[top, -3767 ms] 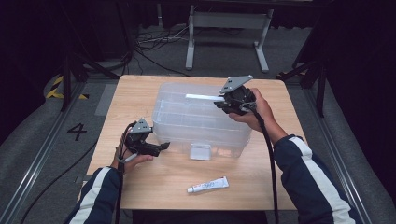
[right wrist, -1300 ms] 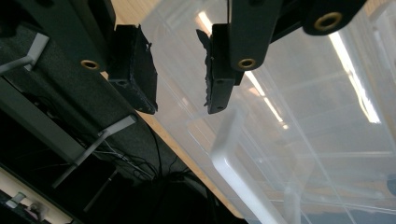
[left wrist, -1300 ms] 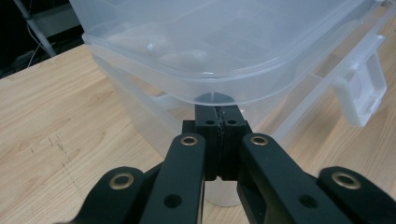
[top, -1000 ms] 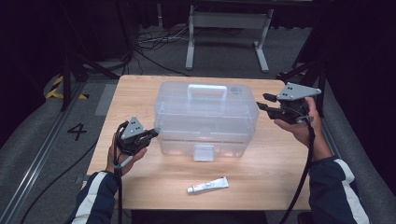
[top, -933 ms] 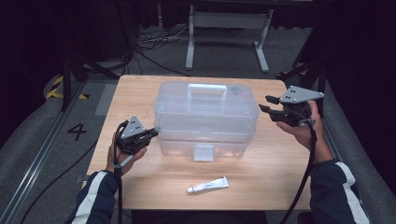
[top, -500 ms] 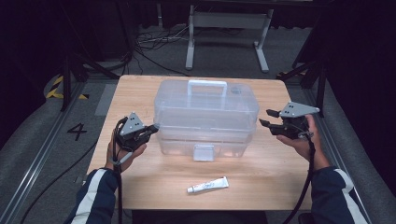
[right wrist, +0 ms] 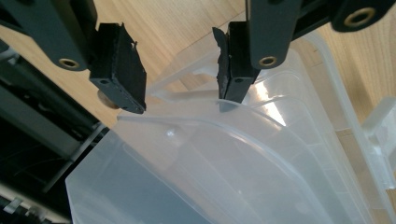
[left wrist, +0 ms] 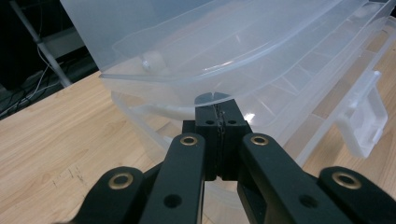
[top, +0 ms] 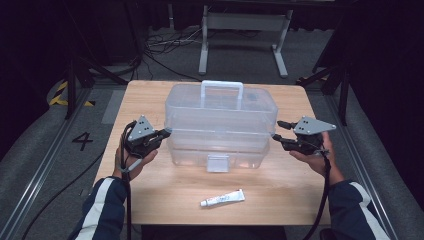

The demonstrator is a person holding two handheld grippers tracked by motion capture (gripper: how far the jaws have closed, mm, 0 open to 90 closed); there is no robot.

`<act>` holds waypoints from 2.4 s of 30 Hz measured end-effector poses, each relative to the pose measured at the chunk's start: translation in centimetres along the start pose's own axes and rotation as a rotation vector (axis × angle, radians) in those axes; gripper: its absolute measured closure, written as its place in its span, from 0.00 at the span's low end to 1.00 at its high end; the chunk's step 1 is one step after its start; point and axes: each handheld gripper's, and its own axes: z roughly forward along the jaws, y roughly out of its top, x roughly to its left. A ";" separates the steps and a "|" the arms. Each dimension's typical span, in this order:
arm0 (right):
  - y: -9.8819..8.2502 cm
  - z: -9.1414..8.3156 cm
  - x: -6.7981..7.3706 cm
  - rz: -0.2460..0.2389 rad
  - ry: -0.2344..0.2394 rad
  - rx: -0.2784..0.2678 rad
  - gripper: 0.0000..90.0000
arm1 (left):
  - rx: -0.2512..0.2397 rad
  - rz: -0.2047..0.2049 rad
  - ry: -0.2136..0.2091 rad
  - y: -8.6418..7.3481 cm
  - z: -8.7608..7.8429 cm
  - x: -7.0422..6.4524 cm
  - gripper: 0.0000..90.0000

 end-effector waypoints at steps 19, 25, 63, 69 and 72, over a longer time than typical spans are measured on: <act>0.3 -0.5 1.2 -0.075 -0.098 -0.112 0.76 | 0.022 0.009 0.010 -1.0 -1.0 -0.3 0.72; 0.5 -0.5 1.4 -0.070 -0.135 -0.143 0.80 | 0.026 0.007 -0.024 -1.4 -1.2 -0.5 0.67; 1.5 -0.2 1.2 -0.006 -0.257 -0.231 0.86 | 0.088 0.040 -0.113 -2.4 0.4 -1.9 0.55; 2.0 0.0 0.9 0.006 -0.281 -0.236 0.87 | 0.086 0.034 -0.114 -2.4 0.4 -1.9 0.55; 2.3 0.1 0.8 0.013 -0.290 -0.236 0.87 | 0.087 0.036 -0.112 -2.4 0.4 -1.9 0.55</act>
